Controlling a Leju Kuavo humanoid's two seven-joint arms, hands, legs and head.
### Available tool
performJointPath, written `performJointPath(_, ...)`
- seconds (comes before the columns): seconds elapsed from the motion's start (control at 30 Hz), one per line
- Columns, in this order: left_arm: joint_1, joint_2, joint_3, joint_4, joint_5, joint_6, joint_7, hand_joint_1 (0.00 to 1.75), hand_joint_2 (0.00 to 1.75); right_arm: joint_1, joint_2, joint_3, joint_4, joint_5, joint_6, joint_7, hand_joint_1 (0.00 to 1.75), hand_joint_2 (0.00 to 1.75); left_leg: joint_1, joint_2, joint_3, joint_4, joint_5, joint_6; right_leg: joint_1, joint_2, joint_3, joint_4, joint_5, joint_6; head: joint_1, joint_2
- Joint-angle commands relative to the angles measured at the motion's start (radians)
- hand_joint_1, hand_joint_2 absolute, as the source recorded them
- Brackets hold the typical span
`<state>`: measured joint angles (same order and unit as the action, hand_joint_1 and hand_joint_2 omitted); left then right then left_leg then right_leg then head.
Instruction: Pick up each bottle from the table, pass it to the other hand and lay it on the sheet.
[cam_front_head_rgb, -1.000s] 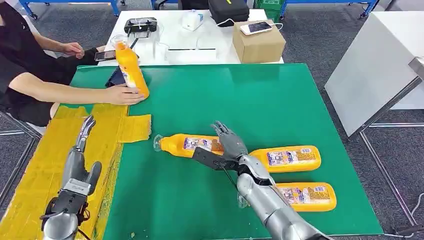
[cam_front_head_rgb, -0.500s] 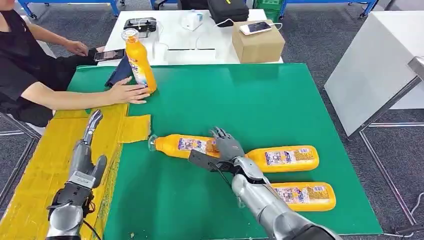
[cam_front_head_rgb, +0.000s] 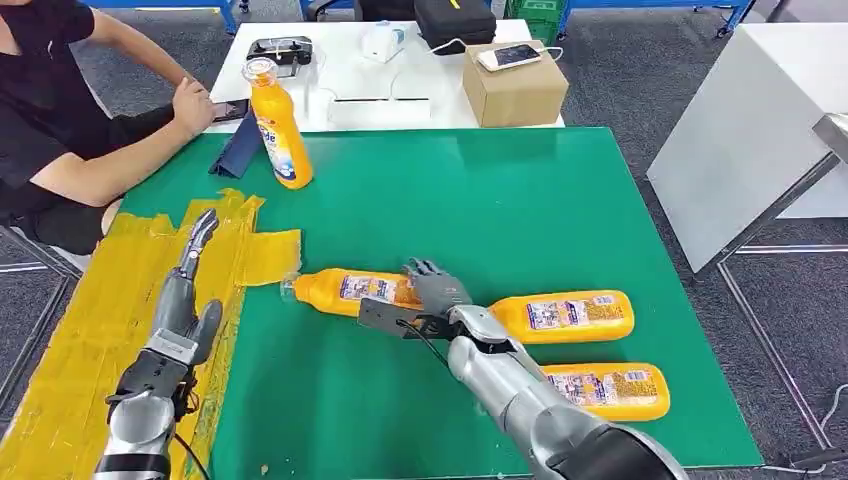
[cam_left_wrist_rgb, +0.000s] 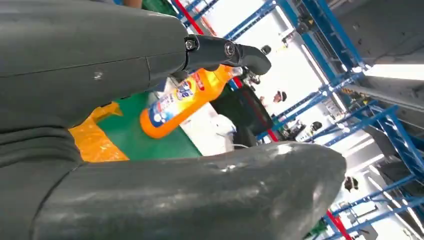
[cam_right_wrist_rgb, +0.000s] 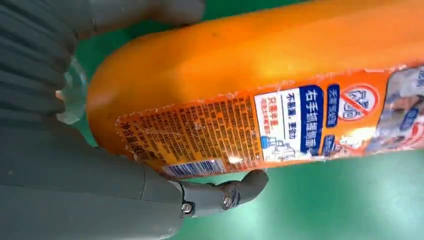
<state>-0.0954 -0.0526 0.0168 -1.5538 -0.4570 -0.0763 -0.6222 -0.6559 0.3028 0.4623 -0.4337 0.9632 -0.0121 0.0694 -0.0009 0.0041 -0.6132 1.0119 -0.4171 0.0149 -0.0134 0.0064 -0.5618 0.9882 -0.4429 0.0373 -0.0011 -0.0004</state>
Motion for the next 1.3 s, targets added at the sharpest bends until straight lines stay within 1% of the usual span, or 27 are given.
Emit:
performJointPath(0.03,-0.08,0.003,-0.018,0.12,0.018,-0.009,-0.004,0.0,0.0,-0.035,0.029,0.057,0.147,0.001,0.07,0.023,1.75,1.75,0.001,-0.002,0.002,-0.001,0.0,-0.001,0.0,-0.003,0.003,-0.001,0.0,-0.001,0.0,0.0)
performJointPath(0.17,-0.089,-0.002,-0.013,0.123,0.023,-0.01,-0.005,0.0,0.0,-0.034,0.02,0.051,0.152,-0.007,0.08,0.034,1.75,1.75,0.001,-0.003,0.002,-0.001,0.001,-0.001,0.001,-0.004,0.004,-0.002,0.0,-0.002,0.0,0.0)
performJointPath(0.27,-0.095,-0.016,-0.004,0.124,0.036,-0.007,-0.003,0.0,0.0,-0.031,0.017,0.042,0.158,-0.016,0.095,0.053,1.75,1.75,0.0,-0.001,0.002,-0.001,0.0,-0.001,0.0,-0.003,0.003,-0.001,0.0,-0.001,0.0,0.0)
performJointPath(0.33,-0.095,-0.05,0.035,0.102,0.076,0.021,0.01,0.0,0.0,-0.021,0.013,0.023,0.159,-0.03,0.088,0.084,1.75,1.75,0.001,-0.002,0.002,-0.001,0.001,-0.001,0.001,-0.004,0.004,-0.002,0.0,-0.001,0.0,0.0)
performJointPath(0.37,-0.091,-0.08,0.081,0.08,0.125,0.047,0.037,0.0,0.0,-0.011,0.012,-0.005,0.153,-0.053,0.06,0.107,1.75,1.75,0.001,-0.001,0.002,-0.001,0.0,-0.001,0.001,-0.003,0.003,-0.001,0.0,-0.001,0.0,0.0)
performJointPath(0.4,-0.084,-0.081,0.1,0.053,0.154,0.043,0.056,0.0,0.0,-0.007,0.009,-0.01,0.152,-0.058,0.047,0.109,1.75,1.75,0.001,-0.003,0.003,-0.001,0.001,-0.001,0.001,-0.005,0.004,-0.003,0.0,-0.001,0.0,0.0)
performJointPath(0.43,-0.081,-0.095,0.123,0.041,0.191,0.046,0.066,0.0,0.0,-0.001,0.009,-0.026,0.144,-0.072,0.02,0.11,1.75,1.75,0.001,-0.002,0.003,-0.001,0.001,-0.001,0.001,-0.004,0.004,-0.002,0.0,-0.001,0.0,0.0)
performJointPath(0.47,-0.069,-0.115,0.17,0.013,0.249,0.059,0.08,0.0,0.0,0.008,0.01,-0.058,0.127,-0.097,-0.033,0.098,1.75,1.75,0.001,-0.001,0.003,-0.001,0.0,-0.001,0.001,-0.003,0.004,-0.002,0.0,-0.001,0.0,0.0)
performJointPath(0.5,-0.051,-0.126,0.227,-0.021,0.339,0.051,0.108,0.0,0.0,0.016,0.013,-0.103,0.112,-0.135,-0.093,0.062,1.75,1.75,0.001,-0.001,0.004,-0.001,0.001,-0.001,0.001,-0.003,0.005,-0.002,0.0,-0.001,0.0,0.0)
performJointPath(0.53,-0.038,-0.151,0.283,-0.047,0.43,0.05,0.12,0.0,0.0,0.041,0.022,-0.174,0.058,-0.209,-0.17,-0.038,1.75,1.75,0.001,0.0,0.004,-0.001,0.0,-0.001,0.001,-0.002,0.005,-0.002,0.0,-0.001,0.0,0.0)
performJointPath(0.57,-0.006,-0.146,0.32,-0.078,0.488,0.035,0.127,0.0,1.75,0.051,0.03,-0.211,0.041,-0.249,-0.203,-0.107,1.75,1.75,0.001,0.001,0.003,0.0,0.0,-0.001,0.001,-0.001,0.004,-0.001,0.0,-0.001,0.0,0.0)
performJointPath(0.6,0.027,-0.141,0.356,-0.101,0.524,0.019,0.142,0.0,1.75,0.065,0.035,-0.227,0.003,-0.265,-0.233,-0.143,1.75,1.75,0.001,0.002,0.004,-0.001,0.0,-0.001,0.001,0.0,0.005,-0.002,0.001,-0.002,0.0,0.0)
performJointPath(0.63,0.033,-0.143,0.367,-0.106,0.529,0.008,0.142,0.0,1.75,0.071,0.035,-0.225,-0.011,-0.263,-0.228,-0.137,1.75,1.75,0.001,0.003,0.004,-0.001,-0.001,-0.001,0.001,0.002,0.005,-0.002,0.001,-0.001,0.0,0.0)
performJointPath(0.67,0.049,-0.154,0.398,-0.111,0.536,0.006,0.186,0.0,1.75,0.124,0.046,-0.262,-0.117,-0.32,-0.258,-0.21,1.75,1.75,0.001,0.004,0.004,-0.002,-0.001,-0.002,0.001,0.003,0.005,-0.003,0.001,-0.002,0.0,0.0)
performJointPath(0.73,0.054,-0.159,0.411,-0.105,0.543,-0.009,0.191,0.0,1.75,0.15,0.046,-0.26,-0.167,-0.33,-0.249,-0.207,1.75,1.75,0.0,0.004,0.002,0.0,-0.001,-0.001,0.0,0.003,0.003,-0.001,0.0,-0.001,0.0,0.0)
performJointPath(0.8,0.066,-0.15,0.414,-0.069,0.596,-0.06,0.268,0.0,1.75,0.22,0.046,-0.241,-0.303,-0.387,-0.272,-0.263,1.75,1.75,0.001,0.002,0.001,0.0,-0.001,-0.001,0.001,0.001,0.002,-0.001,0.0,-0.002,0.0,0.0)
performJointPath(0.83,0.066,-0.15,0.416,-0.06,0.596,-0.061,0.268,0.0,1.75,0.229,0.046,-0.236,-0.32,-0.389,-0.27,-0.262,1.75,1.75,0.0,0.0,0.0,-0.001,-0.001,-0.001,0.0,-0.001,0.001,-0.001,-0.001,-0.001,0.0,0.0)
performJointPath(0.9,0.082,-0.14,0.41,-0.023,0.655,-0.111,0.316,0.0,1.75,0.283,0.046,-0.199,-0.421,-0.416,-0.273,-0.281,1.75,1.75,0.0,-0.003,0.0,-0.001,-0.001,-0.001,0.0,-0.002,0.002,-0.001,-0.001,-0.001,0.001,0.0)
performJointPath(0.93,0.085,-0.14,0.411,-0.017,0.658,-0.115,0.311,0.0,1.75,0.288,0.046,-0.192,-0.431,-0.418,-0.276,-0.275,1.75,1.75,0.0,-0.003,-0.001,-0.001,-0.001,-0.001,0.0,-0.002,0.001,-0.001,-0.001,-0.001,0.0,0.0)
performJointPath(0.97,0.094,-0.128,0.395,0.005,0.702,-0.161,0.365,0.0,1.75,0.304,0.046,-0.179,-0.459,-0.422,-0.278,-0.274,1.75,1.75,0.0,-0.002,-0.003,-0.001,0.0,0.0,0.0,-0.001,-0.001,-0.001,0.0,-0.001,0.0,0.0)
performJointPath(1.0,0.102,-0.119,0.376,0.024,0.752,-0.21,0.406,0.0,1.75,0.317,0.046,-0.172,-0.481,-0.43,-0.281,-0.286,1.75,1.75,0.0,-0.002,-0.001,-0.001,-0.001,-0.001,0.0,-0.001,0.001,-0.001,-0.001,-0.001,0.0,0.0)
performJointPath(1.1,0.103,-0.121,0.37,0.037,0.751,-0.21,0.404,0.0,1.75,0.323,0.046,-0.168,-0.49,-0.432,-0.28,-0.287,1.75,1.75,0.0,-0.004,-0.003,-0.001,0.0,-0.001,0.0,-0.003,-0.001,-0.001,-0.001,-0.001,0.001,0.0)
performJointPath(1.13,0.102,-0.123,0.368,0.038,0.751,-0.21,0.404,0.0,1.75,0.322,0.045,-0.168,-0.49,-0.432,-0.28,-0.287,1.75,1.75,-0.001,-0.004,-0.005,-0.001,0.0,-0.001,0.0,-0.003,-0.003,-0.001,-0.001,-0.001,0.0,0.0)
performJointPath(1.17,0.102,-0.123,0.368,0.038,0.751,-0.21,0.404,0.0,1.75,0.322,0.045,-0.168,-0.49,-0.432,-0.28,-0.287,1.75,1.75,0.0,-0.004,-0.003,-0.001,0.0,-0.001,0.0,-0.003,-0.001,-0.001,-0.001,-0.002,0.0,0.0)
performJointPath(1.23,0.102,-0.123,0.368,0.038,0.751,-0.21,0.404,0.0,1.75,0.322,0.045,-0.168,-0.49,-0.432,-0.28,-0.287,1.75,1.75,0.0,-0.003,-0.005,-0.001,0.0,-0.001,0.0,-0.002,-0.004,-0.001,-0.001,-0.001,0.0,0.0)
performJointPath(1.27,0.106,-0.114,0.355,0.038,0.778,-0.233,0.433,0.0,1.75,0.32,0.044,-0.169,-0.488,-0.433,-0.281,-0.296,1.75,1.75,0.0,-0.003,-0.006,-0.001,0.0,0.0,0.0,-0.002,-0.004,-0.001,-0.001,-0.001,0.0,0.0)
performJointPath(1.3,0.135,-0.089,0.313,0.049,0.847,-0.299,0.496,0.0,1.75,0.328,0.046,-0.158,-0.5,-0.43,-0.282,-0.317,1.75,1.75,0.0,-0.004,-0.005,-0.001,0.0,-0.001,0.0,-0.003,-0.003,-0.001,-0.001,-0.001,0.001,0.0)
